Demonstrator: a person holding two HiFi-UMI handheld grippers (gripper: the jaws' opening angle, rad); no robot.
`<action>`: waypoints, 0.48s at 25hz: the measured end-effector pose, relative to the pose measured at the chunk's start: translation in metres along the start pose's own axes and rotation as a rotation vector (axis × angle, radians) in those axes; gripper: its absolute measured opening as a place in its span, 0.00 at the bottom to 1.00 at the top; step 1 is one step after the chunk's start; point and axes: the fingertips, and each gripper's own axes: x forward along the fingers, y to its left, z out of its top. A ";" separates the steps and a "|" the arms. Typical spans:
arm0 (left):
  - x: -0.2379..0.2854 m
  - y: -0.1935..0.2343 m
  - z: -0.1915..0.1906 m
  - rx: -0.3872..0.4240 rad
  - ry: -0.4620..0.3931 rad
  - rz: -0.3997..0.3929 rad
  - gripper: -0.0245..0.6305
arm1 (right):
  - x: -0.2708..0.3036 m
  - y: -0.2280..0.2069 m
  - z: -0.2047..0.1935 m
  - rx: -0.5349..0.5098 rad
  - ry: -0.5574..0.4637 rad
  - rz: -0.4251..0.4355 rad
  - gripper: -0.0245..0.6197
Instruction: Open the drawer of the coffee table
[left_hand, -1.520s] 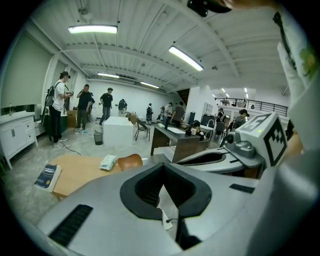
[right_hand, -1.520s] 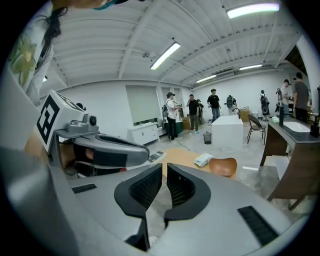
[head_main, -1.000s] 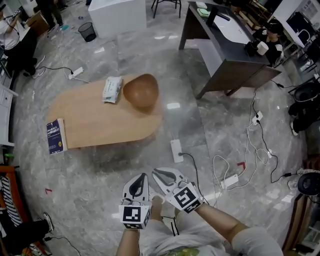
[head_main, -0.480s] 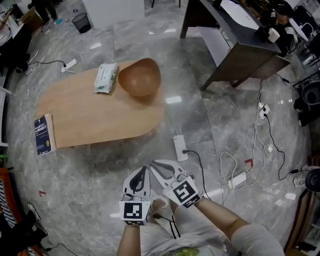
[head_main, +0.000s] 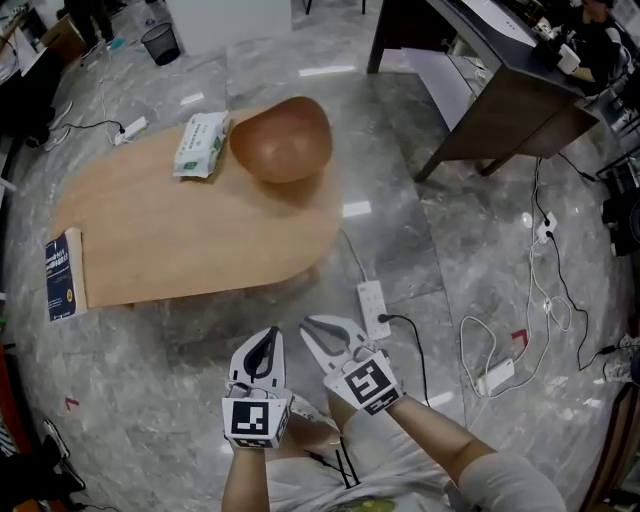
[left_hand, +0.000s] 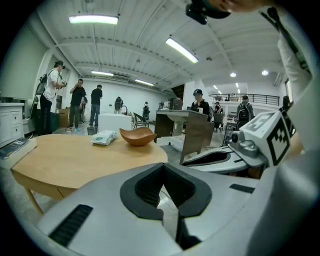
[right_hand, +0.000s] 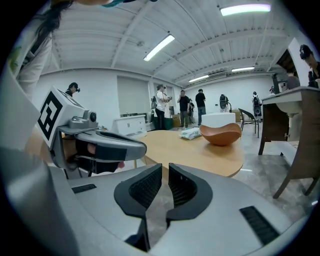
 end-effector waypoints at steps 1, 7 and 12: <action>0.005 0.006 -0.007 0.008 -0.009 0.000 0.04 | 0.007 -0.005 -0.009 0.006 -0.006 -0.005 0.07; 0.061 0.031 -0.054 0.112 -0.077 -0.049 0.04 | 0.053 -0.041 -0.069 -0.007 -0.026 -0.013 0.07; 0.095 0.042 -0.070 0.171 -0.122 -0.072 0.04 | 0.089 -0.062 -0.098 -0.066 -0.048 -0.006 0.14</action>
